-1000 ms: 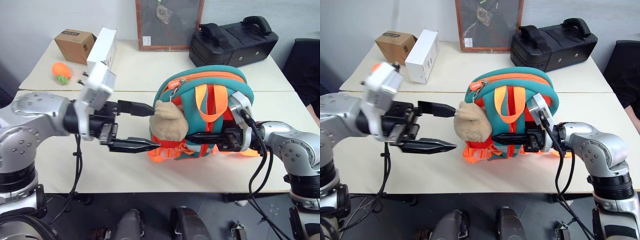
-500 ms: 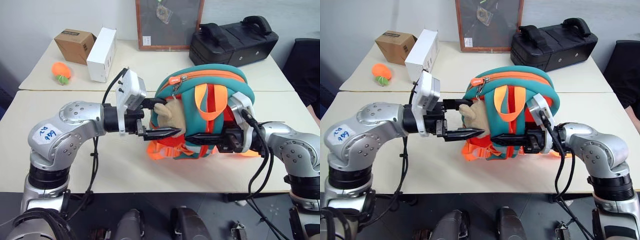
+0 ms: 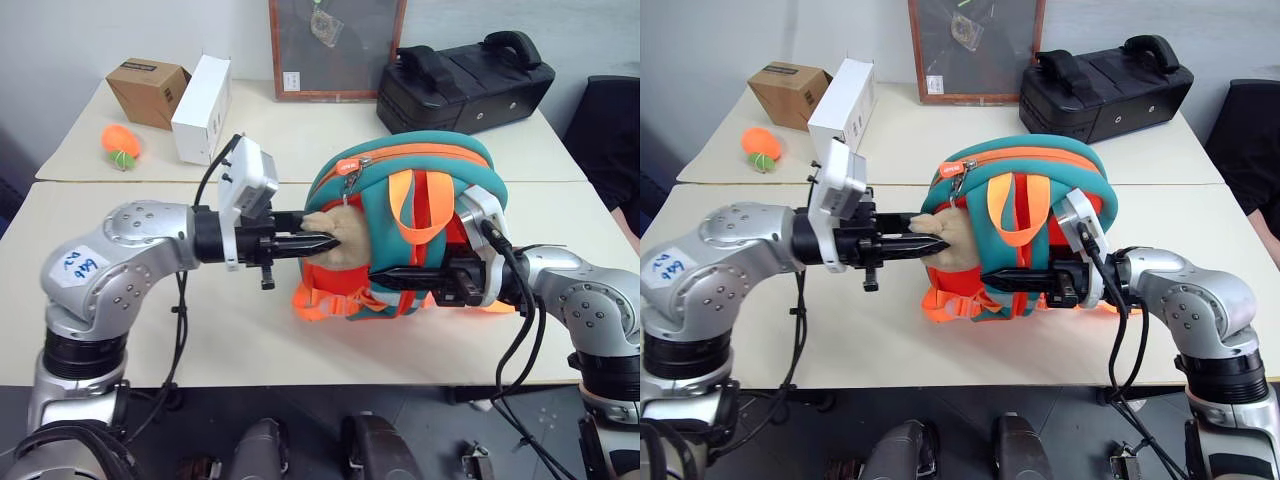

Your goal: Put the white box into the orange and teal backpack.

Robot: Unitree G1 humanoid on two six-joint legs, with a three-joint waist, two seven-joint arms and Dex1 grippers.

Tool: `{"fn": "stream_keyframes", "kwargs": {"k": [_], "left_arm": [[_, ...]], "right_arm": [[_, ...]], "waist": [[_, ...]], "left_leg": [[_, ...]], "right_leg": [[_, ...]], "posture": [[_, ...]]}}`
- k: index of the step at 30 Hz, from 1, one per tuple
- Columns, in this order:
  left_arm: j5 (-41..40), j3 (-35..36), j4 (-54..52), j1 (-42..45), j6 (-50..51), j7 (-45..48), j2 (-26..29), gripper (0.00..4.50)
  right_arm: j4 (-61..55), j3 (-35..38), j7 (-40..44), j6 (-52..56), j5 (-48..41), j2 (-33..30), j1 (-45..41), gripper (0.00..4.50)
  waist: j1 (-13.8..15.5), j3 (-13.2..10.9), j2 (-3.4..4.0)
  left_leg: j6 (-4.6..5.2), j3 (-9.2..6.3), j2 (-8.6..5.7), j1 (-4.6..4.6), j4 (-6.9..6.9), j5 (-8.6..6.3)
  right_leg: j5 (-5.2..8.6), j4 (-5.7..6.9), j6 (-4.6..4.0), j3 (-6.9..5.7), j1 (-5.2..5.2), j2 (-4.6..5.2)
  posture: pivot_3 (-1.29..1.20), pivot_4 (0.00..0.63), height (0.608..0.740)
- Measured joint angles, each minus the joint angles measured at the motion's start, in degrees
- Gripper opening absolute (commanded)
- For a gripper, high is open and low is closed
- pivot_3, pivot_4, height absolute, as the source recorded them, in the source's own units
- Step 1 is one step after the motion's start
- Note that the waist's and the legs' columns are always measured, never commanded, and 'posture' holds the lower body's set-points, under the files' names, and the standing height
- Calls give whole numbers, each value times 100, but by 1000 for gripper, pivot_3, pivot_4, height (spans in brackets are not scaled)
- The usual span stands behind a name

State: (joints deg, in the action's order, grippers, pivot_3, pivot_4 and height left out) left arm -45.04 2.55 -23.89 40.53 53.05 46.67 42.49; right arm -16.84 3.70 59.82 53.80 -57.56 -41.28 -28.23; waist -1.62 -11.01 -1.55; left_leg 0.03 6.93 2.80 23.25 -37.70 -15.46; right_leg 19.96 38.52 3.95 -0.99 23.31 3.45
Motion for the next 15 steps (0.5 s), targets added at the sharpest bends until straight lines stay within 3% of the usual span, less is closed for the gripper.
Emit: {"fn": "stream_keyframes", "kwargs": {"k": [7,15], "left_arm": [[296,303,1256,609,-528,1061,1107,829],[747,147,1836,301,-1072,1902,1647,829]], "right_arm": [[-2,141,-40,9,-59,-3,49,0],[-11,225,-66,35,-212,-36,183,0]], "waist": [[-3,0,0],[-24,0,0]], "left_leg": [[0,6,-1,0,11,0],[1,13,1,2,24,0]], "right_leg": [[0,-9,-1,-2,3,0],[1,-16,-1,4,10,0]], "posture": [[0,150,740],[0,150,740]]}}
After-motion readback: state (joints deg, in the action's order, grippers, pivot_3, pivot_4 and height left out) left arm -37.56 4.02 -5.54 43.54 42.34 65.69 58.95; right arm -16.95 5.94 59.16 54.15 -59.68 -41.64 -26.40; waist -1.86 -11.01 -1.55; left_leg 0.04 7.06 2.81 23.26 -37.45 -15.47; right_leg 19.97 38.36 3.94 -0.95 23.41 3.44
